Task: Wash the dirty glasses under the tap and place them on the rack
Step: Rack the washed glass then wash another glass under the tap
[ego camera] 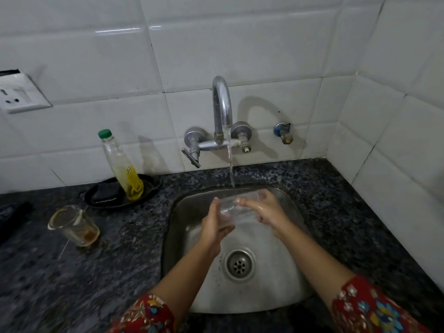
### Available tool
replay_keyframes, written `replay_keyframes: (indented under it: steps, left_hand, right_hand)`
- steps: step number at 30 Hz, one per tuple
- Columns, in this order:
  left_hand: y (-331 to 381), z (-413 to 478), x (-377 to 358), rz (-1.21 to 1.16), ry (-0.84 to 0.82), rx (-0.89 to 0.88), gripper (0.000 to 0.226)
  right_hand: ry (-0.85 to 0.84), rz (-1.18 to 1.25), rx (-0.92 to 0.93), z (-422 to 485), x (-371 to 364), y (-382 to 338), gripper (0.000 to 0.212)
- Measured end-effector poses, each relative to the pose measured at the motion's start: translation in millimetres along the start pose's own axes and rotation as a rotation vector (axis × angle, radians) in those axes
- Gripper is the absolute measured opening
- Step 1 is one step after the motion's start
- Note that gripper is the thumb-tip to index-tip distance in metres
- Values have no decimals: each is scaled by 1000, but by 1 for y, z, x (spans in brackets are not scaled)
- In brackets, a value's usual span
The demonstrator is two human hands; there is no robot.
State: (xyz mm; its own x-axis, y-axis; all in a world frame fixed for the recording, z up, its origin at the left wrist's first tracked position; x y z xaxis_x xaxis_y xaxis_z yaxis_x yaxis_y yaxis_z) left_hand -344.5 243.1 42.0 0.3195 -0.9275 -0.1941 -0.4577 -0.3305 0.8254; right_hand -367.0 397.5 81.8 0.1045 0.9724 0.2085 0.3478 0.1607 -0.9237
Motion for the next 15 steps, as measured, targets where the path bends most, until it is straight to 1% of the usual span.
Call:
replay_keyframes:
  steps: [1,3,4,7,9,12,14,15]
  left_hand:
    - [-7,0,-1,-50,-20,65,52]
    - [-14,-1,-6,-217,-74,192,61]
    - [-15,0,-7,-285,-79,235,62]
    - [-15,7,-5,-397,-25,291,65]
    - [-9,12,-3,-419,-33,265,67]
    - [7,20,-1,-314,-66,165,70]
    - [15,17,-7,-295,-155,146,75]
    - [19,13,-11,-266,-172,122,74]
  right_hand:
    - [12,-113,79,4,-5,-12,81]
    - [9,-341,212,6,-19,-38,75]
    - [3,-442,259,5,-27,-51,71]
    - [-12,-661,354,4,-44,-74,71]
    - [-10,-668,400,-3,-43,-77,73]
    - [-40,-562,441,-23,-24,-60,66]
    - [-76,-525,449,-36,-13,-36,65]
    - [-79,-519,452,-40,-8,-22,67]
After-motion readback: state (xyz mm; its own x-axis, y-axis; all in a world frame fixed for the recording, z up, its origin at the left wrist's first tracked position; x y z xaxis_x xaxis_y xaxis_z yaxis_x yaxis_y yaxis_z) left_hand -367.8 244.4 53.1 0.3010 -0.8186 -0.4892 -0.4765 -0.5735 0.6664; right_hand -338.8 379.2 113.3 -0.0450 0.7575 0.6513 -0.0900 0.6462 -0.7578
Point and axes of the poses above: each hand's wrist, its own z-axis towards the middle knuckle, its own x-axis out of the back of the hand, y = z × x, the point moved 6 cm from there along z, towards the middle knuckle, and after that the axes turned 6 degrees about y, right-handed, at the moved point
